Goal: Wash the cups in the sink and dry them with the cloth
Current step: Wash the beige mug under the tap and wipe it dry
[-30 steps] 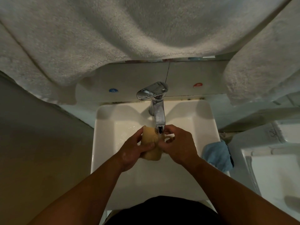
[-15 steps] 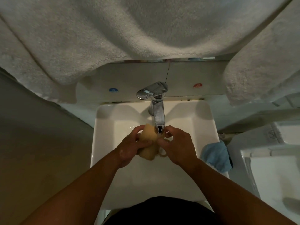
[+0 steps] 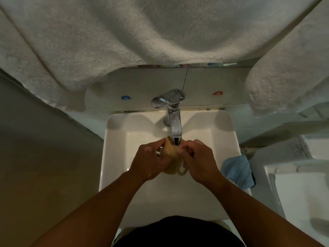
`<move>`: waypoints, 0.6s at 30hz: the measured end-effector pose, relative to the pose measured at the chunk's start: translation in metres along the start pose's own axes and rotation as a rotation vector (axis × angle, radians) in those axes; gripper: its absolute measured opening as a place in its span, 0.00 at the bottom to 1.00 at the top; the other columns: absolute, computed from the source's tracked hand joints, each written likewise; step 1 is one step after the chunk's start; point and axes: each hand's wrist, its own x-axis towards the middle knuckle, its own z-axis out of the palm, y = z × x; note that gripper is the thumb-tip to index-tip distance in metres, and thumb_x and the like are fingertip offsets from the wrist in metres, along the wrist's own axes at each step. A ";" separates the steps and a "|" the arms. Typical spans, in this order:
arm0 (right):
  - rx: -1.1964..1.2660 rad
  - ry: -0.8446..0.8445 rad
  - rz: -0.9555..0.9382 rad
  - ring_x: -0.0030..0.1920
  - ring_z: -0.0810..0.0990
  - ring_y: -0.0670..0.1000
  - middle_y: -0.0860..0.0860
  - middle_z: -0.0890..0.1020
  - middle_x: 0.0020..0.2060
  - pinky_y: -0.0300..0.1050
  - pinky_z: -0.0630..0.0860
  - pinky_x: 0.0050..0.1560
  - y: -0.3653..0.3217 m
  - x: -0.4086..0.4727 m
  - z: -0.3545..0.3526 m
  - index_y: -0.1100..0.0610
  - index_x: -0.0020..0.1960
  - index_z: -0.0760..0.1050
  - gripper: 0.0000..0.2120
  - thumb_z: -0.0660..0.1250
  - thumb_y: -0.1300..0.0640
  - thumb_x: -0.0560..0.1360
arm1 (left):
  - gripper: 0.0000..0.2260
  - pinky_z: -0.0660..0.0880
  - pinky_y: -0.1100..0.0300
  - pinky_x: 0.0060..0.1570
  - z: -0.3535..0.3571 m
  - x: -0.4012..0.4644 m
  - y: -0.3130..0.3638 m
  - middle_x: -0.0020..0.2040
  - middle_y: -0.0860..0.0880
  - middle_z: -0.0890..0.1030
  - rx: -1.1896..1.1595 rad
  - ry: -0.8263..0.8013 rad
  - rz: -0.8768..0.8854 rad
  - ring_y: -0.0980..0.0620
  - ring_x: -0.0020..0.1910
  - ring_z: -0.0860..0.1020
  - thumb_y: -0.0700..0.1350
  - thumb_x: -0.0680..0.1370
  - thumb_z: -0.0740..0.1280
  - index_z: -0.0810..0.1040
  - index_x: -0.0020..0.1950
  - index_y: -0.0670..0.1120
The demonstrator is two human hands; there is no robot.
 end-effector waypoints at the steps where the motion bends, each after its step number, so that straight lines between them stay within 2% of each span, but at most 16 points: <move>1: 0.004 0.009 0.004 0.37 0.80 0.51 0.50 0.77 0.39 0.51 0.82 0.44 -0.001 -0.001 0.000 0.52 0.49 0.80 0.06 0.66 0.51 0.80 | 0.30 0.83 0.59 0.48 0.000 0.001 0.002 0.55 0.49 0.86 0.000 0.003 0.015 0.51 0.47 0.84 0.62 0.72 0.65 0.79 0.69 0.47; 4: 0.007 0.002 0.011 0.39 0.80 0.51 0.50 0.76 0.41 0.47 0.82 0.46 -0.002 -0.005 -0.002 0.50 0.49 0.78 0.05 0.66 0.50 0.81 | 0.29 0.83 0.56 0.48 0.003 0.001 0.004 0.52 0.48 0.86 0.060 0.015 0.046 0.50 0.46 0.85 0.61 0.72 0.66 0.79 0.68 0.47; 7: 0.005 0.001 0.000 0.39 0.79 0.51 0.51 0.75 0.41 0.45 0.80 0.44 0.000 -0.007 -0.005 0.47 0.48 0.77 0.04 0.66 0.50 0.80 | 0.25 0.83 0.58 0.45 0.009 0.001 0.004 0.50 0.48 0.87 0.099 0.055 0.050 0.51 0.43 0.85 0.61 0.74 0.66 0.81 0.65 0.48; 12: -0.006 0.053 -0.009 0.41 0.75 0.44 0.50 0.75 0.42 0.32 0.70 0.41 0.003 -0.011 -0.008 0.47 0.49 0.79 0.03 0.67 0.52 0.80 | 0.17 0.82 0.60 0.42 0.013 0.006 0.013 0.43 0.49 0.87 0.125 0.190 0.018 0.52 0.37 0.84 0.53 0.76 0.61 0.86 0.56 0.50; 14: 0.003 0.080 -0.009 0.41 0.76 0.46 0.50 0.75 0.42 0.33 0.72 0.42 0.004 -0.012 -0.008 0.48 0.50 0.79 0.03 0.67 0.52 0.80 | 0.17 0.82 0.61 0.43 0.013 0.005 0.014 0.46 0.48 0.87 0.112 0.173 0.045 0.51 0.39 0.84 0.52 0.76 0.64 0.85 0.59 0.48; 18: 0.031 0.126 -0.026 0.42 0.77 0.46 0.48 0.74 0.43 0.34 0.73 0.43 0.007 -0.011 -0.006 0.51 0.52 0.80 0.04 0.67 0.52 0.80 | 0.27 0.84 0.57 0.46 0.013 -0.002 0.014 0.54 0.47 0.86 0.021 0.081 0.066 0.50 0.47 0.85 0.58 0.72 0.68 0.79 0.68 0.47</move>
